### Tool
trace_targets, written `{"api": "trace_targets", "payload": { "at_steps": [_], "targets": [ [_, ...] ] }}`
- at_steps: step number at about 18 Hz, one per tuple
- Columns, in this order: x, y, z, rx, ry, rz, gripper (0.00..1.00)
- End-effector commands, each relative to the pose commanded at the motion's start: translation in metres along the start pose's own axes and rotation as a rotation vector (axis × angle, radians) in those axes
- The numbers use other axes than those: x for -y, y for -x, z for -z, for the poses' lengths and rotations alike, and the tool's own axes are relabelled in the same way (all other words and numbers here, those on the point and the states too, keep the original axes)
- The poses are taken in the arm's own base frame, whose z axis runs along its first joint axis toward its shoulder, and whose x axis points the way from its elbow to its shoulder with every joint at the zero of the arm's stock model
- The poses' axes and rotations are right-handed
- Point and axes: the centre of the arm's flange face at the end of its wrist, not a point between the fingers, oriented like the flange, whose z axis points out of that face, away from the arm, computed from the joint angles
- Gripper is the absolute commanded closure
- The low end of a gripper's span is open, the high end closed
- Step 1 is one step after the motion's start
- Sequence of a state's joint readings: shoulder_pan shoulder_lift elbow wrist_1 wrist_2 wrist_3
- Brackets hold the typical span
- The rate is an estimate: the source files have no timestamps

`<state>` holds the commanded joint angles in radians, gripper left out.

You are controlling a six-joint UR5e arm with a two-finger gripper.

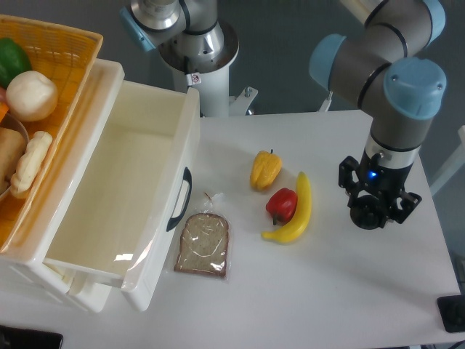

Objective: Place the mangosteen in the upper white drawer
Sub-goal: 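Carry the held dark mangosteen over the open white drawer, then lower the mangosteen into the drawer and open the gripper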

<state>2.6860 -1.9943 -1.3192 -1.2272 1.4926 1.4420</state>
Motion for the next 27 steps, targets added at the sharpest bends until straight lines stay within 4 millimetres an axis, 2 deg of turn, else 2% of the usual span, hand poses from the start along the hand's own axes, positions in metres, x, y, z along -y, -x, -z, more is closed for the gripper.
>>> {"api": "trace_targets", "payload": {
  "at_steps": [2,4,6,9,10,12,14,15,16,19,21,23,27],
  "targets": [
    [0.005,-0.008,0.006,-0.021,-0.002,0.002,1.0],
    [0.016,-0.02,0.028,-0.02,-0.007,0.034,1.0],
    [0.029,-0.032,0.04,-0.024,-0.026,0.062,1.0],
    [0.04,-0.05,0.061,-0.051,-0.119,0.12,1.0],
    [0.044,-0.059,0.074,-0.044,-0.156,0.118,1.0],
    [0.052,-0.083,0.102,-0.04,-0.247,0.144,1.0],
    [0.059,-0.1,0.119,-0.038,-0.294,0.165,1.0],
    [0.075,-0.123,0.134,-0.038,-0.323,0.145,1.0],
    [0.096,-0.156,0.15,-0.044,-0.341,0.144,1.0],
    [0.125,-0.196,0.171,-0.054,-0.379,0.121,1.0],
    [0.148,-0.221,0.179,-0.077,-0.414,0.09,1.0],
    [0.161,-0.241,0.186,-0.087,-0.43,0.062,1.0],
    [0.172,-0.251,0.172,-0.112,-0.428,0.028,1.0]
  ]
}}
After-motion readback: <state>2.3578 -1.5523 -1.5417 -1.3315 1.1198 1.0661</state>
